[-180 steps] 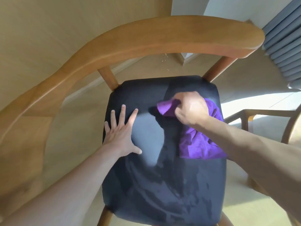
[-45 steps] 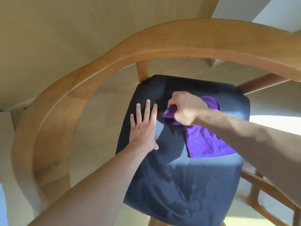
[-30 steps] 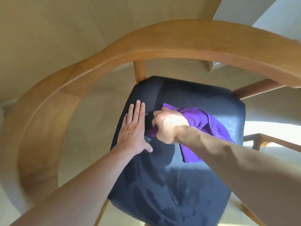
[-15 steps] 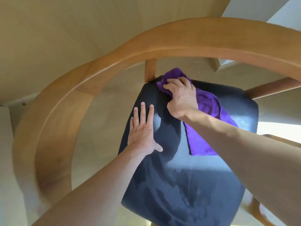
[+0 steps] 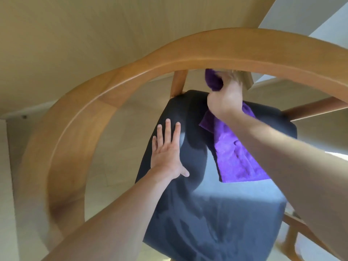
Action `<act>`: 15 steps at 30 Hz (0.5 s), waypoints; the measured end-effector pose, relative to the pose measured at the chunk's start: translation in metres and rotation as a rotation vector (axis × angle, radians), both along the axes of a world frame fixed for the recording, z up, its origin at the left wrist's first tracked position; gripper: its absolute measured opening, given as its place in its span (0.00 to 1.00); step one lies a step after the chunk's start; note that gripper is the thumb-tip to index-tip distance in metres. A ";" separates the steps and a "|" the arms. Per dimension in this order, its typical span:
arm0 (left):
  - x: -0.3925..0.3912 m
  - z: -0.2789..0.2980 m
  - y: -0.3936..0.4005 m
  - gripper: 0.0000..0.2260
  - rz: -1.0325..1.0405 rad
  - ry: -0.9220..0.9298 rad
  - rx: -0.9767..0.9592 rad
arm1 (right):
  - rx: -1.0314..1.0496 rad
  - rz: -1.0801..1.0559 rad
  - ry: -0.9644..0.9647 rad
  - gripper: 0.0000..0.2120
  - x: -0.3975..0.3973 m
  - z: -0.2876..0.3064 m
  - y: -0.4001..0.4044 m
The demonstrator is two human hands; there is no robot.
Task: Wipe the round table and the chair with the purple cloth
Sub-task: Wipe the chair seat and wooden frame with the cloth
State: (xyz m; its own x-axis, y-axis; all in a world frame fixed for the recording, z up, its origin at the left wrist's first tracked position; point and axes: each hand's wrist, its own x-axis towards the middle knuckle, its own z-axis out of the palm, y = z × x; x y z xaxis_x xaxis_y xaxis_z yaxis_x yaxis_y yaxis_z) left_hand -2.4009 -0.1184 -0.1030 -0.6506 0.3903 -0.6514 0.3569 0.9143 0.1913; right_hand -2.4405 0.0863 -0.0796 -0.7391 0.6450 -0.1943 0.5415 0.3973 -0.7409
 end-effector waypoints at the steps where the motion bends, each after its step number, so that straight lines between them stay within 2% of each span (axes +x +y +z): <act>1: 0.000 -0.001 0.000 0.72 0.002 0.006 0.004 | -0.013 0.019 -0.108 0.24 -0.012 -0.006 0.002; 3: 0.002 -0.003 0.001 0.72 0.003 0.015 0.003 | 0.033 0.160 -0.377 0.25 -0.022 -0.021 -0.005; 5: 0.001 -0.005 0.001 0.73 -0.007 0.018 -0.007 | 0.221 0.330 -0.489 0.24 -0.019 -0.030 -0.026; 7: 0.000 -0.006 0.004 0.73 -0.015 0.028 -0.031 | 0.371 0.413 -0.435 0.26 -0.007 -0.032 -0.047; 10: -0.001 -0.004 0.005 0.72 -0.042 0.030 -0.073 | 0.420 0.631 -0.290 0.25 0.027 -0.029 -0.068; 13: 0.002 0.002 -0.002 0.66 -0.063 0.031 -0.015 | 0.314 0.805 -0.195 0.25 0.058 -0.022 -0.066; 15: 0.005 0.008 -0.010 0.62 -0.049 0.044 0.059 | 0.202 0.784 -0.231 0.18 0.058 -0.016 -0.048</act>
State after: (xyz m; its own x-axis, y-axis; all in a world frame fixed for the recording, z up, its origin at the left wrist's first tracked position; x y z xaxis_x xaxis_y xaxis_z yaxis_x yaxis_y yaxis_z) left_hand -2.3957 -0.1289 -0.0946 -0.6569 0.4595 -0.5978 0.4104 0.8830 0.2277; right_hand -2.3825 0.0388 -0.0959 -0.9435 0.0001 -0.3314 0.1826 0.8347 -0.5195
